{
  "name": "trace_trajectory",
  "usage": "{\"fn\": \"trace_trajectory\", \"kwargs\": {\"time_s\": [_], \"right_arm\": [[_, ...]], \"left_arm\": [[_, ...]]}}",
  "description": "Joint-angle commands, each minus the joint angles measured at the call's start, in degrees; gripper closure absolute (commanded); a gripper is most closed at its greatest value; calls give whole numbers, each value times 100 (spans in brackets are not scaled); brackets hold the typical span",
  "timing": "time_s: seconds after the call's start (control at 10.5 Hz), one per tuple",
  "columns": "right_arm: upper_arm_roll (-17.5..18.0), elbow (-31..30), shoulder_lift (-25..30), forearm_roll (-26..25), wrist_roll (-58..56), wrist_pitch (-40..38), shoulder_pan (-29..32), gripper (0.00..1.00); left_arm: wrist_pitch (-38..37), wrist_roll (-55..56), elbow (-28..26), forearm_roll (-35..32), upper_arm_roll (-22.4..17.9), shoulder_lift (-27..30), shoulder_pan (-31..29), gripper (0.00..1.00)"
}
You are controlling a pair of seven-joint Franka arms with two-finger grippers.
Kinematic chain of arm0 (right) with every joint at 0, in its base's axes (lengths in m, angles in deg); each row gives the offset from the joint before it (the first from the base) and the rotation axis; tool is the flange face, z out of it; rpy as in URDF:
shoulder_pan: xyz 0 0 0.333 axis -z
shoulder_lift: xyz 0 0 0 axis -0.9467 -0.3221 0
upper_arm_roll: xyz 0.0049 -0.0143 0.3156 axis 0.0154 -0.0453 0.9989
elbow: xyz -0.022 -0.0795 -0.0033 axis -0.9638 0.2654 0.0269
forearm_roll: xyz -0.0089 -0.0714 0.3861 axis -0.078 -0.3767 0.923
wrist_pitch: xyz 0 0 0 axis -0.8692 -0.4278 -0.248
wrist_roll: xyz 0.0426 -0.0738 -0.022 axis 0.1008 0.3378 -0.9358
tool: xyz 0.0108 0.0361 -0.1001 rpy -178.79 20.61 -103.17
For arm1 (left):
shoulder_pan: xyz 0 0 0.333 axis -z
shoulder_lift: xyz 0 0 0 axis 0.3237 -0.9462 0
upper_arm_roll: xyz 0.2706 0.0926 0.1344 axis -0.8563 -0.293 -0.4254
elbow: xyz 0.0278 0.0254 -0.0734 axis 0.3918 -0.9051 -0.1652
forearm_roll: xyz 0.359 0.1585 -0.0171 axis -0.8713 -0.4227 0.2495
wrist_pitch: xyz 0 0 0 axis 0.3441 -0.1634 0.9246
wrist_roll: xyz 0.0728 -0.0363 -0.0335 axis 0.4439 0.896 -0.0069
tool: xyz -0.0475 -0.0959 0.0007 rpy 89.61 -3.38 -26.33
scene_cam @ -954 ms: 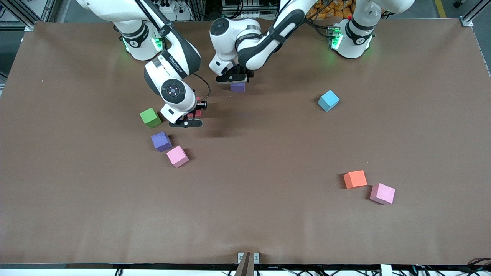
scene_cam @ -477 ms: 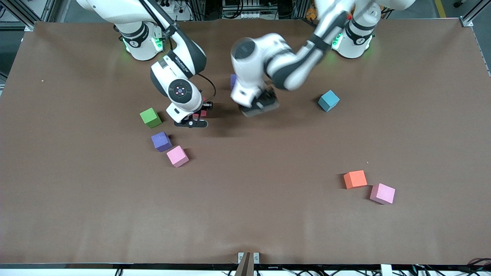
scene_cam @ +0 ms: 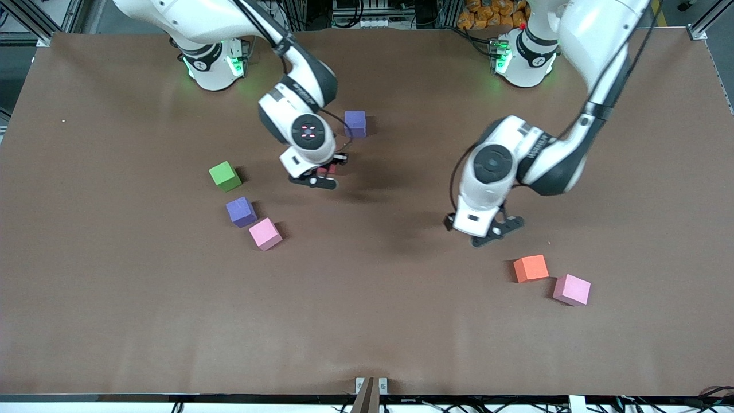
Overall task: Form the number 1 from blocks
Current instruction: 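Place the red cube by blue with the right gripper while the left gripper grasps orange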
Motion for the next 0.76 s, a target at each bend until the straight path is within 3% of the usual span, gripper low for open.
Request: {"fn": "trace_trajectory", "kwargs": {"time_s": [0.0, 0.19, 0.67], "right_arm": [[-4, 658, -569, 5, 551, -97, -329, 100], [-4, 676, -641, -4, 570, -79, -532, 100], [-12, 659, -667, -75, 114, -123, -691, 100]], "left_arm": [[-22, -455, 413, -112, 107, -345, -439, 0], [22, -1017, 738, -104, 46, -758, -756, 0], [22, -1924, 1144, -121, -95, -962, -1548, 0]]}}
